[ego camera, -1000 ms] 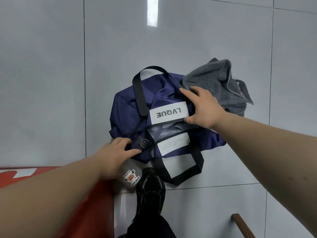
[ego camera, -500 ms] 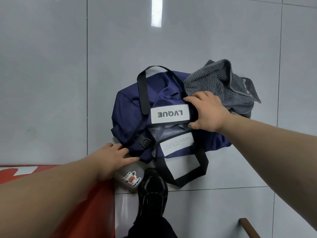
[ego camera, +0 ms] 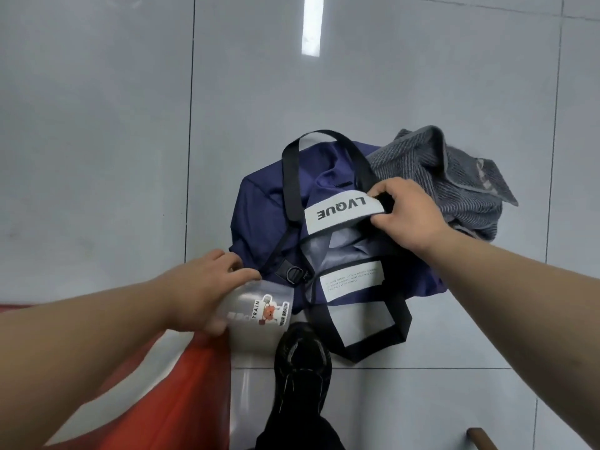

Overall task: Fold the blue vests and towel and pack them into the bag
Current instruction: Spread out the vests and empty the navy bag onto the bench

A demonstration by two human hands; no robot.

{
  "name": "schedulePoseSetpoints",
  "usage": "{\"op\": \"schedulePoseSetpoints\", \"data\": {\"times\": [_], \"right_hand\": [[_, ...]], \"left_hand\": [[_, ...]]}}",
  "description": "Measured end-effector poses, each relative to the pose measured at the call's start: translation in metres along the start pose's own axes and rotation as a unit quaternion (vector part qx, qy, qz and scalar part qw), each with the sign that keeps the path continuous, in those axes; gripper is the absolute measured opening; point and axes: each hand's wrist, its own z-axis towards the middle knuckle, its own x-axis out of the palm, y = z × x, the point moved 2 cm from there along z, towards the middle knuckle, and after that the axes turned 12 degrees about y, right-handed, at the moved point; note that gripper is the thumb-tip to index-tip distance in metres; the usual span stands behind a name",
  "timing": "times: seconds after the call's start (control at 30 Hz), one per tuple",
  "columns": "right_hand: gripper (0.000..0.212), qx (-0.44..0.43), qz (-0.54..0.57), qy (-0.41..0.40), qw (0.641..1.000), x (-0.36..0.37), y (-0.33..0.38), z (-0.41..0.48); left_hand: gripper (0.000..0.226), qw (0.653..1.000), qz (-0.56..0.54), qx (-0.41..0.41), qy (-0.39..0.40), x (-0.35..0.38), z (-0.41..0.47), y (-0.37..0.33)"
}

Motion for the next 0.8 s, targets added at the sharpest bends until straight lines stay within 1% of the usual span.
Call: {"op": "schedulePoseSetpoints", "data": {"times": [0.07, 0.17, 0.3, 0.43, 0.6, 0.8], "right_hand": [[0.028, -0.004, 0.017, 0.008, 1.000, -0.007, 0.008, -0.008], [0.028, -0.007, 0.034, 0.003, 0.999, -0.017, 0.017, -0.022], [0.024, 0.021, 0.088, -0.033, 0.995, -0.036, 0.030, -0.040], [0.022, 0.034, 0.114, -0.048, 0.992, -0.052, 0.040, -0.061], [0.023, 0.031, 0.122, -0.066, 0.990, -0.076, 0.058, -0.087], [0.021, 0.049, 0.132, -0.103, 0.985, -0.111, 0.085, -0.119]], "left_hand": [[0.086, 0.996, -0.071, -0.003, -0.048, -0.010, -0.011, -0.002], [0.088, 0.985, -0.134, -0.002, -0.110, -0.030, -0.018, -0.008], [0.093, 0.977, -0.164, 0.002, -0.137, -0.058, -0.017, -0.018], [0.096, 0.968, -0.187, 0.015, -0.168, -0.079, -0.024, -0.033], [0.097, 0.949, -0.237, 0.009, -0.209, -0.094, -0.050, -0.047], [0.100, 0.952, -0.217, -0.014, -0.215, -0.128, -0.093, -0.055]]}}
